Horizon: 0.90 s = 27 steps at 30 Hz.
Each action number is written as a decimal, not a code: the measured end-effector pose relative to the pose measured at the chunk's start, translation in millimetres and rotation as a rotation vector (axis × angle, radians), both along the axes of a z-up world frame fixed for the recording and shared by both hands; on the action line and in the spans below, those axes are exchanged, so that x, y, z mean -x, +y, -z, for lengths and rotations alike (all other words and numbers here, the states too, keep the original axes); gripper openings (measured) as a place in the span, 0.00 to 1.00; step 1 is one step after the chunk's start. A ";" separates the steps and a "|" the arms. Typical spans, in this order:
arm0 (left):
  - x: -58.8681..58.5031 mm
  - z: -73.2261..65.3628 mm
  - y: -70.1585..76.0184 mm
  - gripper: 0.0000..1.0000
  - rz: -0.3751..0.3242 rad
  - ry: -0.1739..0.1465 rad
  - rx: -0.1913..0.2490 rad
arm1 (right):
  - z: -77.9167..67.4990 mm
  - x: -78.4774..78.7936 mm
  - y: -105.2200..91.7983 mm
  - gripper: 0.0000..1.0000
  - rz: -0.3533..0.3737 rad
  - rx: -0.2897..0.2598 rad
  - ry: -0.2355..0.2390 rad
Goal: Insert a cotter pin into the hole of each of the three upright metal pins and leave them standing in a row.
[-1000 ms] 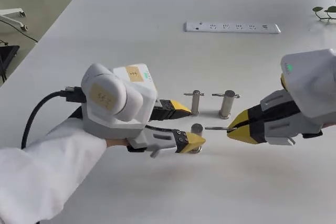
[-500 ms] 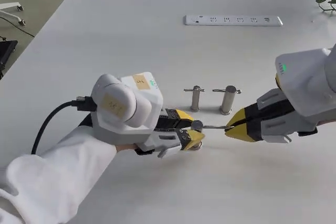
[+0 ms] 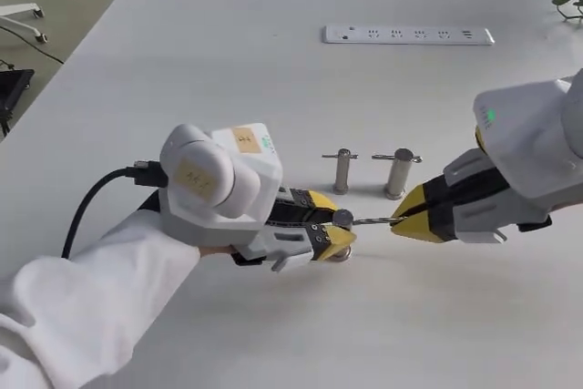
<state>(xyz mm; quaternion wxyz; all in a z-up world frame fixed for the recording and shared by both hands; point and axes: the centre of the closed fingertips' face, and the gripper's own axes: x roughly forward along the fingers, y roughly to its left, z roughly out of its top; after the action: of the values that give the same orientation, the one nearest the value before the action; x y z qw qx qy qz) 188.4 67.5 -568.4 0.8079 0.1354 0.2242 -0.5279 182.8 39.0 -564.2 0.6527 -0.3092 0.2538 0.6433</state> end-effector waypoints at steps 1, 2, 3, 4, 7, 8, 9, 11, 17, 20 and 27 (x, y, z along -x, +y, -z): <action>-0.1 0.0 0.0 0.11 0.001 0.001 0.000 | -1.7 0.3 0.2 0.00 -0.003 -0.002 -0.003; 0.1 0.0 0.0 0.11 0.001 0.002 0.002 | -3.1 0.6 0.1 0.00 -0.003 -0.005 -0.003; -0.1 0.1 0.0 0.11 0.002 0.003 0.002 | -5.7 1.4 1.3 0.00 -0.002 -0.017 0.003; 0.1 0.1 0.1 0.11 0.003 0.005 0.003 | -6.5 1.4 1.9 0.00 -0.002 -0.022 0.001; 0.0 0.0 -0.3 0.11 0.006 0.004 0.000 | -4.0 2.1 2.5 0.00 -0.010 -0.012 -0.002; 0.1 0.0 -0.4 0.11 0.007 0.004 0.000 | -2.8 2.0 3.4 0.00 -0.009 -0.013 0.001; 0.0 0.0 -0.4 0.11 0.007 0.004 0.000 | -2.1 1.5 4.4 0.00 -0.008 -0.014 0.002; -0.2 0.2 -0.2 0.11 0.008 0.004 -0.003 | 0.0 0.9 6.1 0.00 -0.002 -0.011 0.010; -0.6 0.3 -0.6 0.11 0.017 0.004 -0.008 | 3.9 -0.1 8.0 0.00 -0.016 0.003 0.007; -0.9 0.2 -0.9 0.11 0.020 0.005 -0.011 | 5.9 -0.4 11.4 0.00 -0.028 0.005 0.007; -1.5 0.2 -1.2 0.11 0.029 0.005 -0.021 | 9.8 -3.7 21.4 0.00 -0.064 0.011 -0.013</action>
<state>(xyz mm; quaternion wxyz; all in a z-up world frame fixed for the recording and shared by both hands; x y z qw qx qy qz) 189.9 66.3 -568.6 0.7982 0.1456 0.2298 -0.5375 186.5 60.4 -573.9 0.6318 -0.3249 0.2430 0.6604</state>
